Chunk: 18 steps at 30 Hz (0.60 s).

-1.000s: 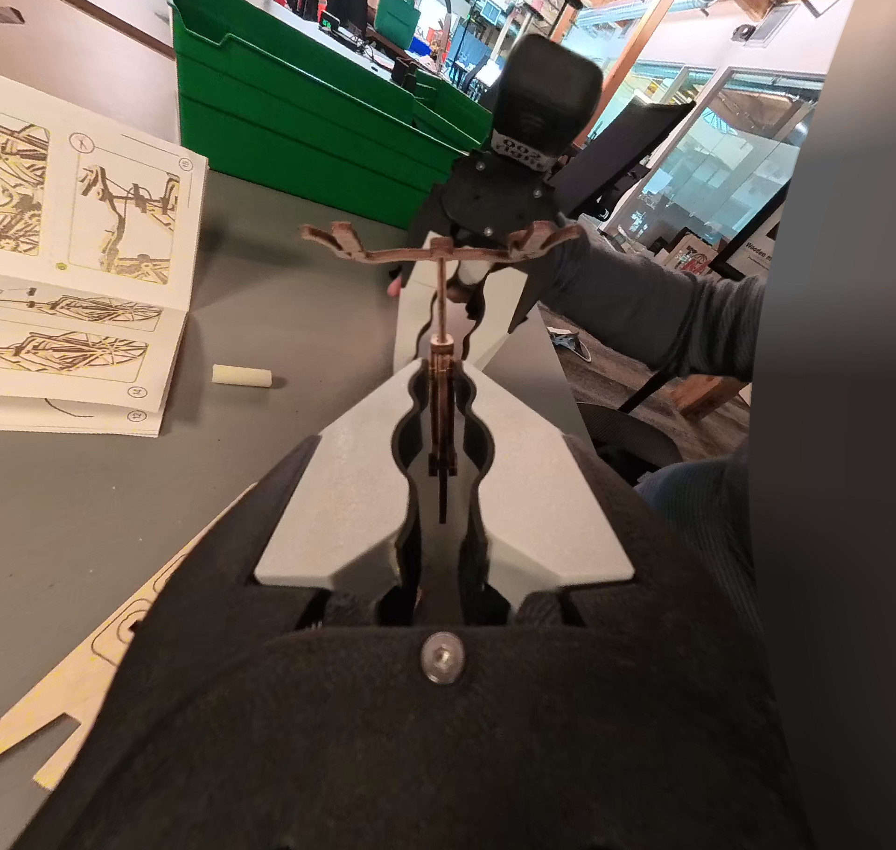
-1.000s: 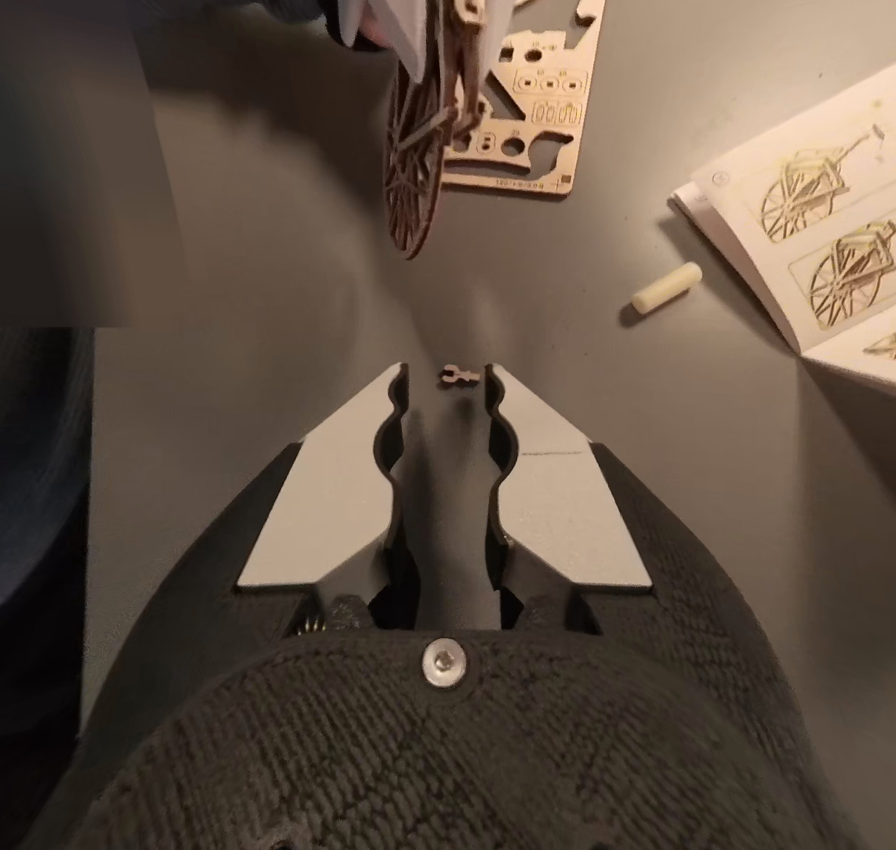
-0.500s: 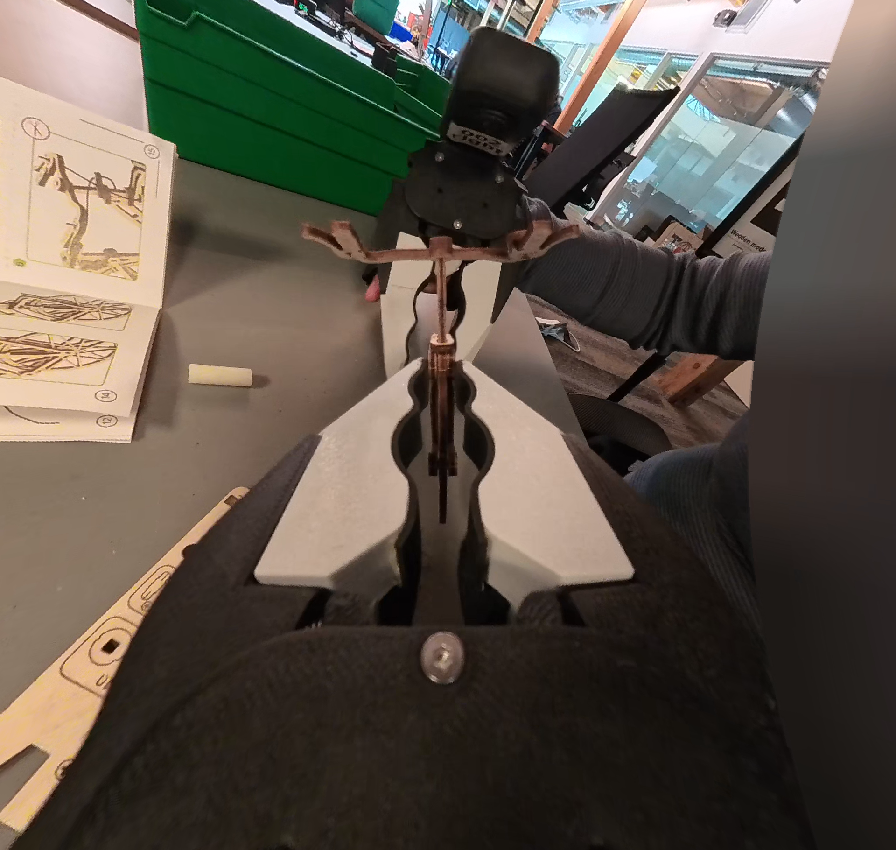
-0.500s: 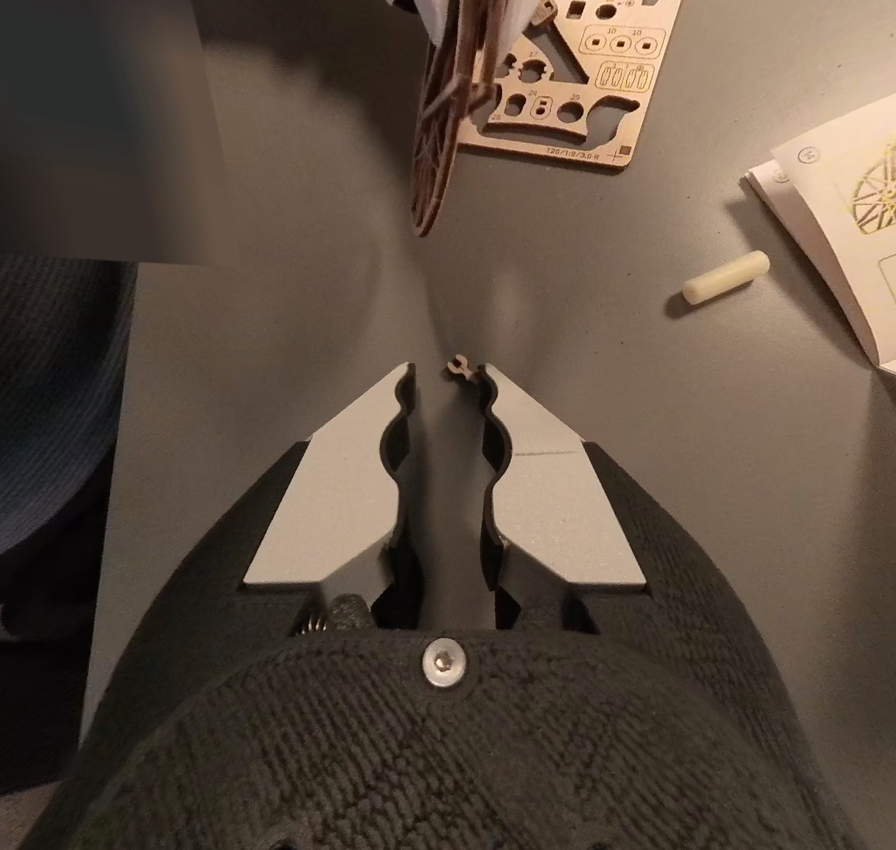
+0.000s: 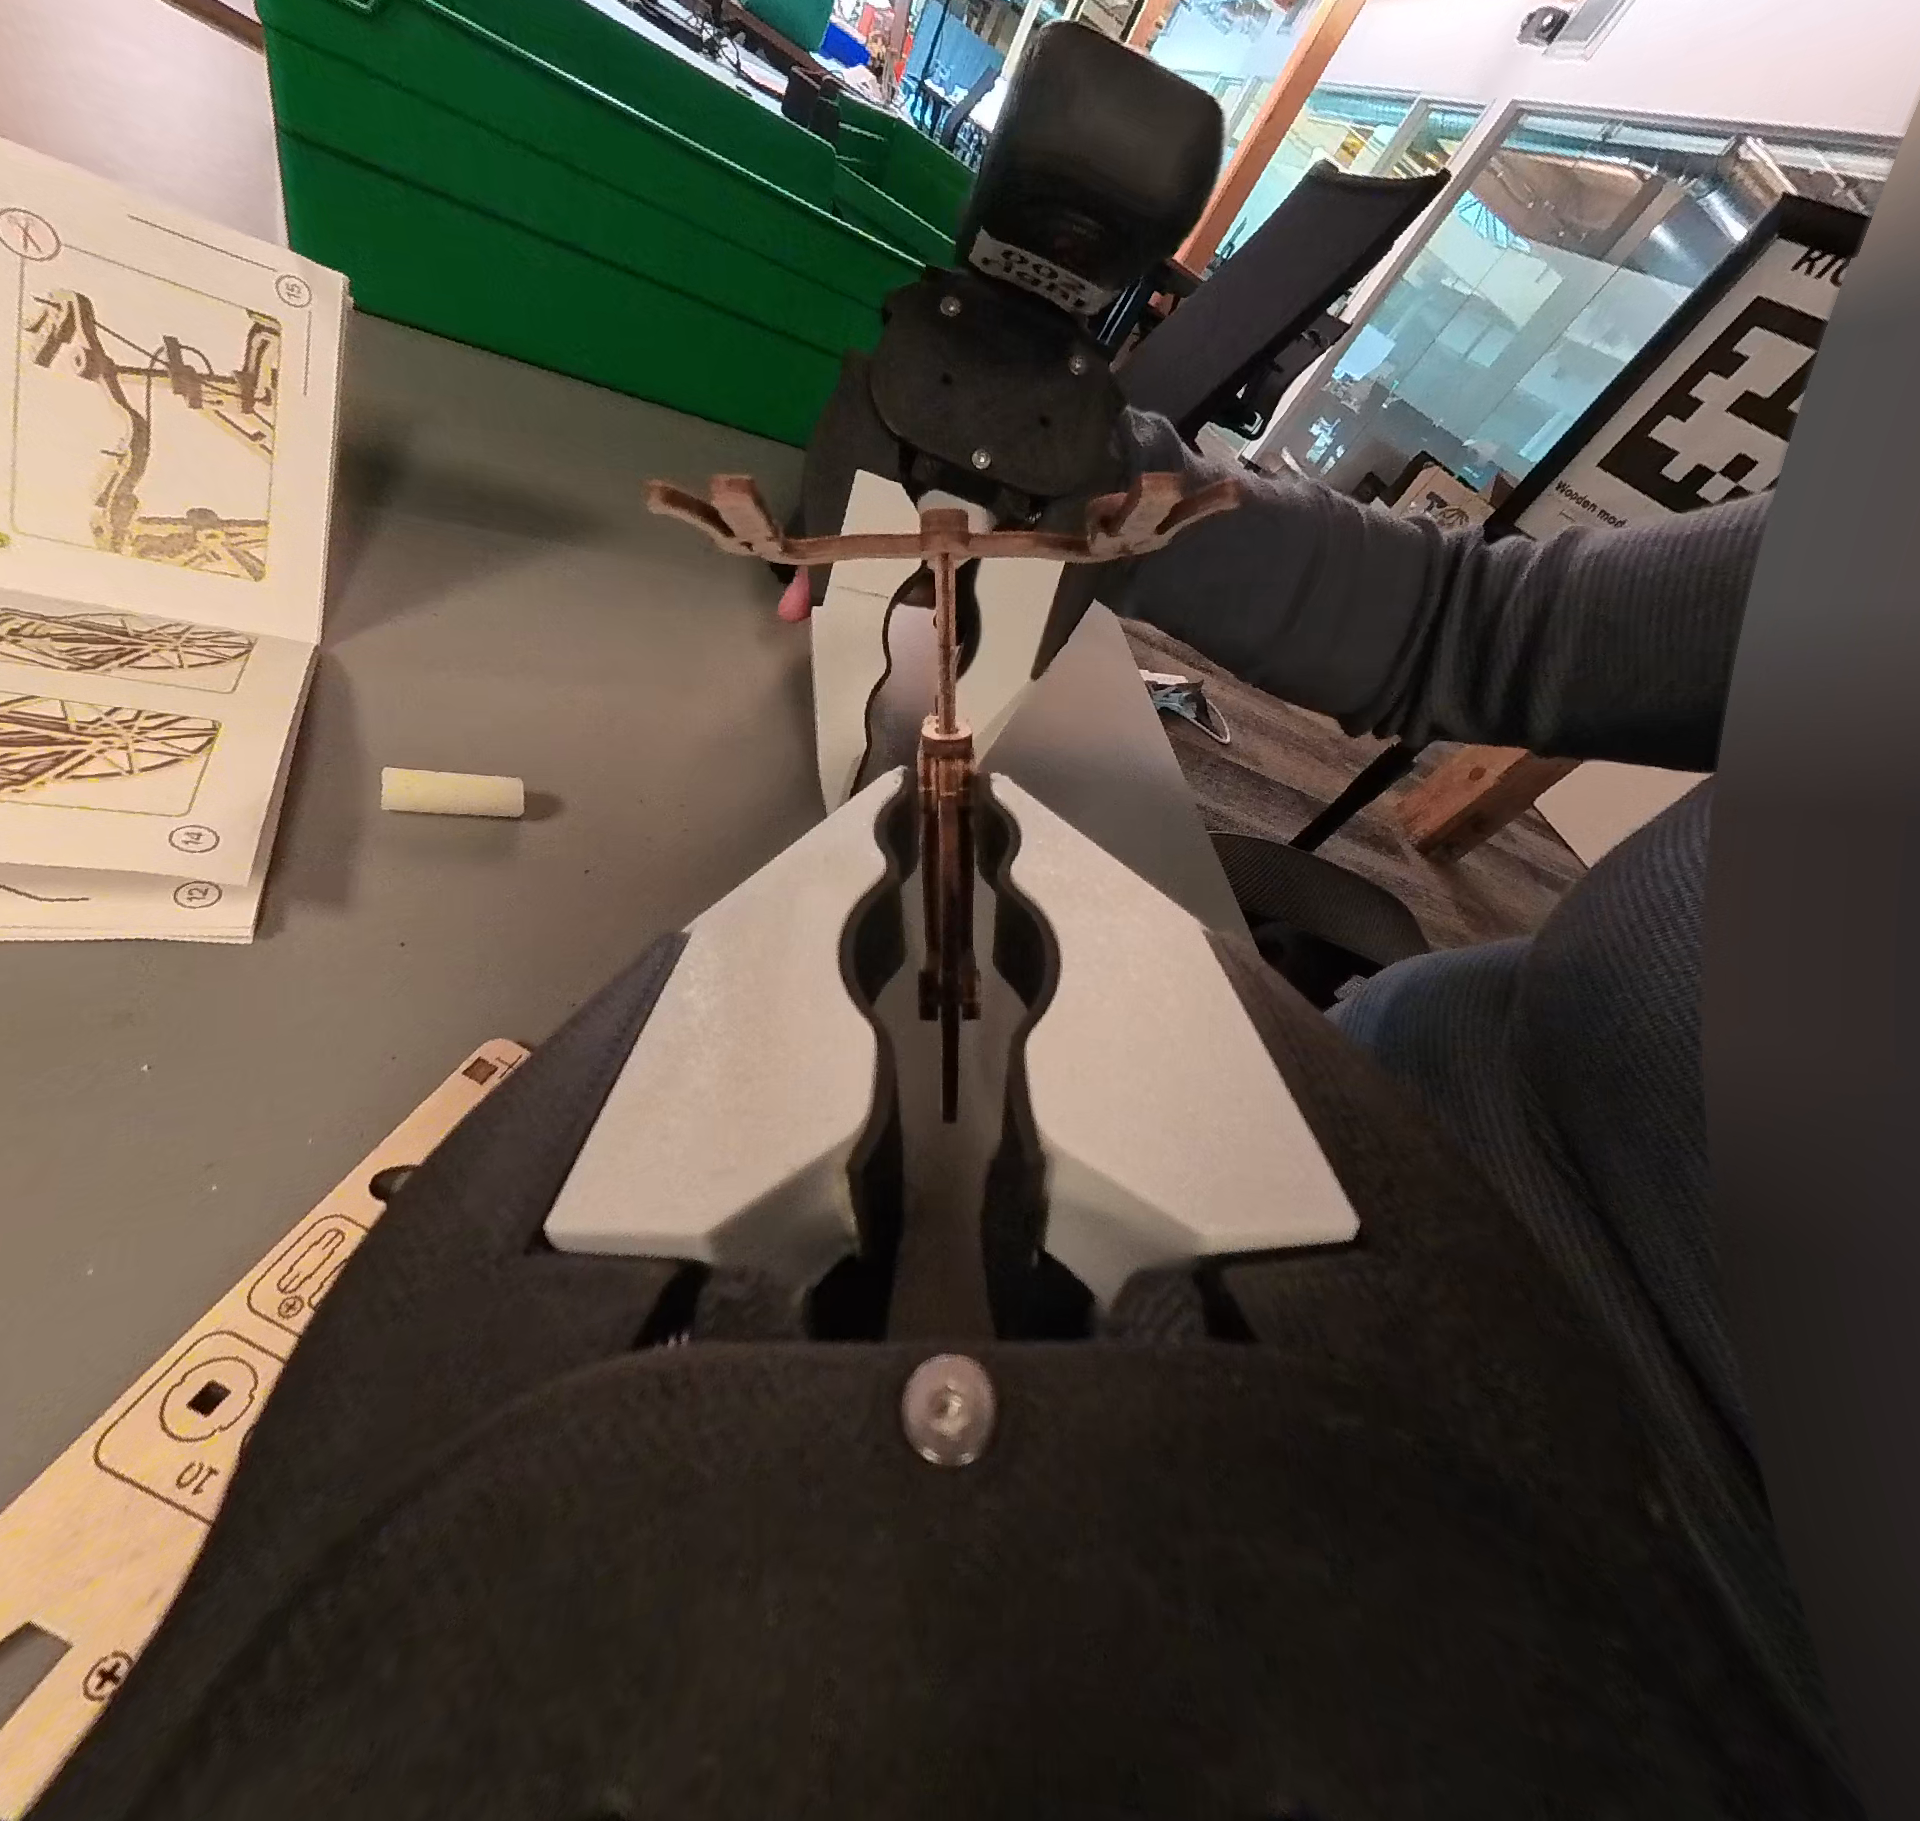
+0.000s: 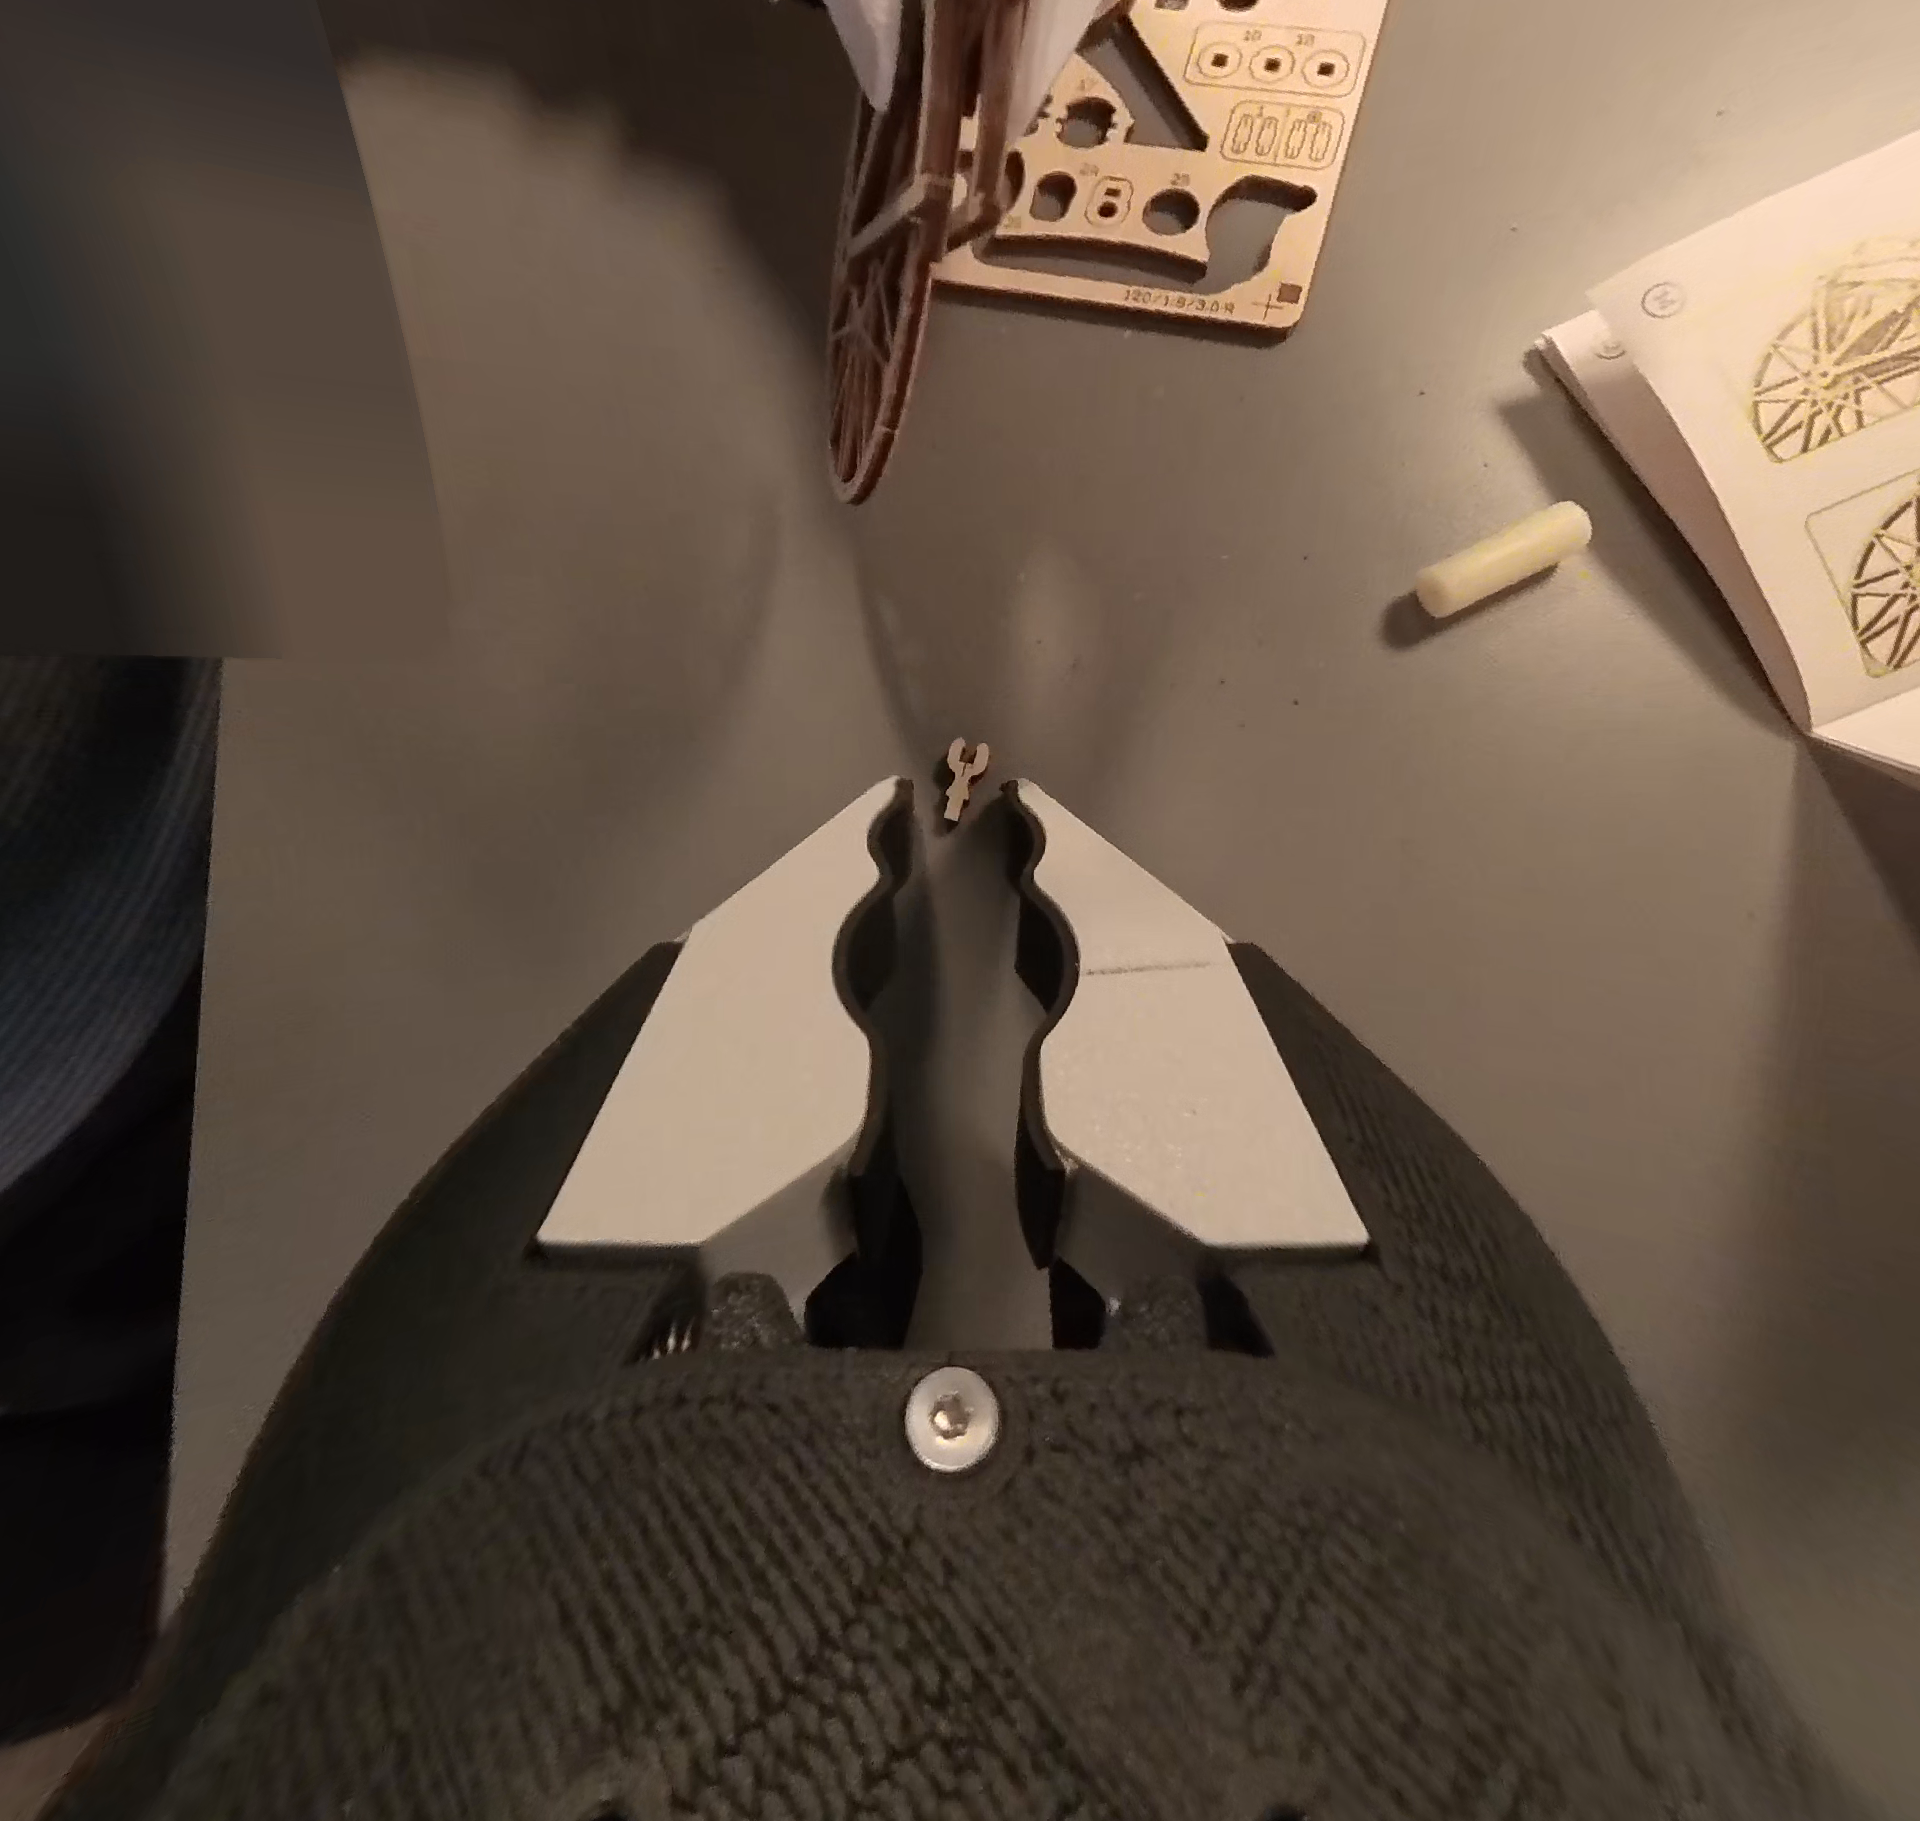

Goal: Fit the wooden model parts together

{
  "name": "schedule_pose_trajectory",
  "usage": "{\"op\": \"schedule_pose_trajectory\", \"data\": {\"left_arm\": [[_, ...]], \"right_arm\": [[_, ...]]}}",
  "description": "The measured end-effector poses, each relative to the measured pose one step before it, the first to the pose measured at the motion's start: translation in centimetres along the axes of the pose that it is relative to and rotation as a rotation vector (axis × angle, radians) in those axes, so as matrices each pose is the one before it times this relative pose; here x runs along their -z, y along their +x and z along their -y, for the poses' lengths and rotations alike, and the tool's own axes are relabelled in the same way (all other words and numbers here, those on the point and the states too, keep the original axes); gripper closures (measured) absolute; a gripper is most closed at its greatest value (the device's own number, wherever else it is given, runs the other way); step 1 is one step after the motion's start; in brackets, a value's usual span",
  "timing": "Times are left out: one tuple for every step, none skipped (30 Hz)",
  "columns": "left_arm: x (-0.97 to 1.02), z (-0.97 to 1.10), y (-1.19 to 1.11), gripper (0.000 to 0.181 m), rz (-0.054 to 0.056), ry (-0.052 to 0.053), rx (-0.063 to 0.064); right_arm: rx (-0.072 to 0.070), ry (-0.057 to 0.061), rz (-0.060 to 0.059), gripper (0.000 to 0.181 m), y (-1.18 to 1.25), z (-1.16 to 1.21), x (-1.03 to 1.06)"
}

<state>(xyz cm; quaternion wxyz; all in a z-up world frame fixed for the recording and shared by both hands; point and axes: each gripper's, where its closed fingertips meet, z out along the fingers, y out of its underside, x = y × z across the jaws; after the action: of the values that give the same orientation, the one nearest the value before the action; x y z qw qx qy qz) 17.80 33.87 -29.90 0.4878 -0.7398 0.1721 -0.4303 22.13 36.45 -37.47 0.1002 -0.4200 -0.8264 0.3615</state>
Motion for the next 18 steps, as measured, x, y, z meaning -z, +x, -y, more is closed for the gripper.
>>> {"op": "schedule_pose_trajectory", "data": {"left_arm": [[-0.007, -0.017, 0.001, 0.173, -0.0007, -0.0003, 0.0009], [-0.022, -0.040, 0.024, 0.173, -0.0025, -0.0014, 0.0008], [-0.044, -0.073, 0.078, 0.173, -0.0063, -0.0035, 0.0010], [-0.067, -0.089, 0.054, 0.173, -0.0051, -0.0045, 0.0012], [-0.077, -0.109, -0.025, 0.173, 0.0007, -0.0047, -0.0003], [-0.079, -0.134, -0.026, 0.173, 0.0015, -0.0060, -0.0016], [-0.098, -0.138, -0.010, 0.173, -0.0002, -0.0063, -0.0010], [-0.080, -0.103, -0.012, 0.173, 0.0000, -0.0045, 0.0000], [-0.075, -0.101, -0.002, 0.173, -0.0006, -0.0035, 0.0007], [-0.067, -0.094, 0.005, 0.173, -0.0016, -0.0040, 0.0009], [-0.048, -0.077, -0.024, 0.173, 0.0000, -0.0034, -0.0002], [-0.034, -0.045, -0.041, 0.173, 0.0022, -0.0013, -0.0017], [-0.022, 0.016, 0.018, 0.173, 0.0007, 0.0013, -0.0035], [-0.017, 0.069, 0.109, 0.173, -0.0028, 0.0030, -0.0071], [-0.002, 0.139, 0.214, 0.173, -0.0062, 0.0063, -0.0155], [-0.035, 0.123, 0.229, 0.173, -0.0055, 0.0042, -0.0178], [-0.048, 0.057, 0.168, 0.173, -0.0012, 0.0009, -0.0170], [-0.085, -0.013, 0.169, 0.173, -0.0028, -0.0038, -0.0129]], "right_arm": [[-0.0183, 0.0066, -0.0070, 0.166, -0.034, 0.030, -0.029], [-0.0207, 0.0056, -0.0160, 0.167, 0.047, 0.016, -0.014], [-0.0144, 0.0056, -0.0174, 0.167, 0.019, 0.019, -0.021], [-0.0065, 0.0059, -0.0161, 0.168, -0.040, 0.000, -0.019], [-0.0066, 0.0058, -0.0160, 0.169, -0.034, -0.003, -0.027], [-0.0072, 0.0055, -0.0117, 0.171, -0.073, 0.000, -0.040], [-0.0060, 0.0058, -0.0105, 0.172, -0.053, 0.010, -0.041], [-0.0041, 0.0067, -0.0127, 0.174, -0.004, 0.013, -0.035], [-0.0036, 0.0064, -0.0137, 0.176, 0.041, 0.007, -0.039], [-0.0081, 0.0047, -0.0166, 0.179, 0.115, -0.001, -0.003], [-0.0197, 0.0048, -0.0126, 0.180, 0.075, 0.018, -0.021], [-0.0254, 0.0023, -0.0079, 0.180, 0.053, 0.014, 0.008], [-0.0097, 0.0049, -0.0092, 0.180, 0.026, 0.106, 0.065], [0.0080, 0.0304, -0.0005, 0.180, -0.186, 0.560, 0.221], [0.0039, 0.0596, 0.0052, 0.180, -0.286, 1.124, 0.411], [-0.0019, 0.0735, 0.0121, 0.181, -0.349, 1.489, 0.514], [-0.0006, 0.0696, 0.0142, 0.181, -0.362, 1.528, 0.489], [0.0047, 0.0514, 0.0127, 0.181, -0.312, 1.312, 0.372]]}}
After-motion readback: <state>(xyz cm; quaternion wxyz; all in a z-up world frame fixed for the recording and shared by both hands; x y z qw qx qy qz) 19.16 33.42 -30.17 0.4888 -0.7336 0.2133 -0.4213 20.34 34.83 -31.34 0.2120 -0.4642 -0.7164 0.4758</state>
